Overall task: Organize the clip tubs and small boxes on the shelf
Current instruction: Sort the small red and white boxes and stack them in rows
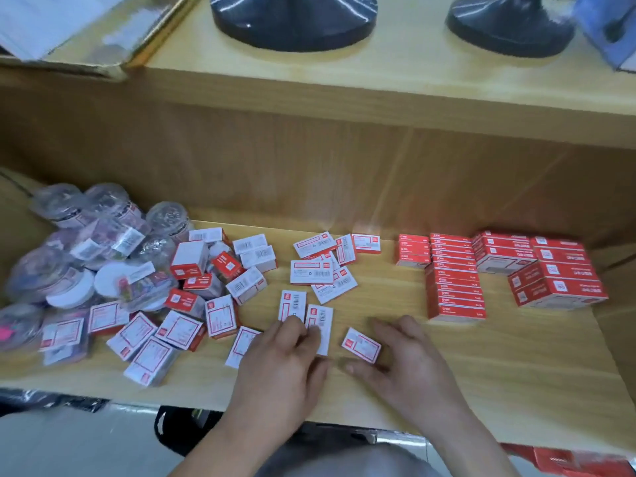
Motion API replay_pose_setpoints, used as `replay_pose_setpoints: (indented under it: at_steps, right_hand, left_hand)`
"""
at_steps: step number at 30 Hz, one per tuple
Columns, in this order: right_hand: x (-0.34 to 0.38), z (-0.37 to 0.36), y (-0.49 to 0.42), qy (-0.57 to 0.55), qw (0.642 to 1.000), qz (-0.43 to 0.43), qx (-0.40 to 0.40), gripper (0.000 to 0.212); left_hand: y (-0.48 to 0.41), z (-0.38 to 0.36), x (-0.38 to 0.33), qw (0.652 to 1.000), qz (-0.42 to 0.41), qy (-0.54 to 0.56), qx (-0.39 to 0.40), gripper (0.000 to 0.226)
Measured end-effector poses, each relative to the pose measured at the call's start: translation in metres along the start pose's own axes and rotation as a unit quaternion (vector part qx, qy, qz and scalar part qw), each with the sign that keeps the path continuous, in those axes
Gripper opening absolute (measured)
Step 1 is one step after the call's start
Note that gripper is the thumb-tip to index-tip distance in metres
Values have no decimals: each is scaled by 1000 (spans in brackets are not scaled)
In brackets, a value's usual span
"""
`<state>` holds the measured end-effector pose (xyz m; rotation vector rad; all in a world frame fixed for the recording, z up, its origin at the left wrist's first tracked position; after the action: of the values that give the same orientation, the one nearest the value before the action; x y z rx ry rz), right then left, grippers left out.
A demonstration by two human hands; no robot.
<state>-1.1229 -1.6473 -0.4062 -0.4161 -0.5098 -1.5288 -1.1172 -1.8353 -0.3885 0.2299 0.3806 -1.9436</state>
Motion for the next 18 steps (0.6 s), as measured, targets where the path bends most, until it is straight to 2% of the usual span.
replay_pose_setpoints:
  at_steps: [4, 9, 13, 18]
  right_hand:
    - [-3, -6, -2, -4, 1000, -17, -7, 49]
    - [-11, 1, -2, -145, 989, -43, -3, 29]
    - [-14, 7, 2, -196, 980, -31, 0, 27]
    - [-18, 7, 1, -221, 975, -33, 9, 27]
  left_hand:
    - [2, -2, 2, 1000, -18, 19, -13, 30]
    - [-6, -5, 1, 998, -12, 63, -16, 32]
    - [-7, -13, 10, 990, 47, 136, -1, 57]
    - [-7, -17, 20, 985, 101, 137, 5, 38]
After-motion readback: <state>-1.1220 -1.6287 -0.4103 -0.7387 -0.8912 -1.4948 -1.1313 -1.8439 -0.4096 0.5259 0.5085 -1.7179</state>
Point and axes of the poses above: each hand's wrist, its own y-axis away from the middle knuckle, its own z-axis out of the back of the hand, x = y × z, the point moved 9 cm from there along -y, towards the middle knuckle, and after that the axes turned 2 degrees about -z, right-handed, at the moved point
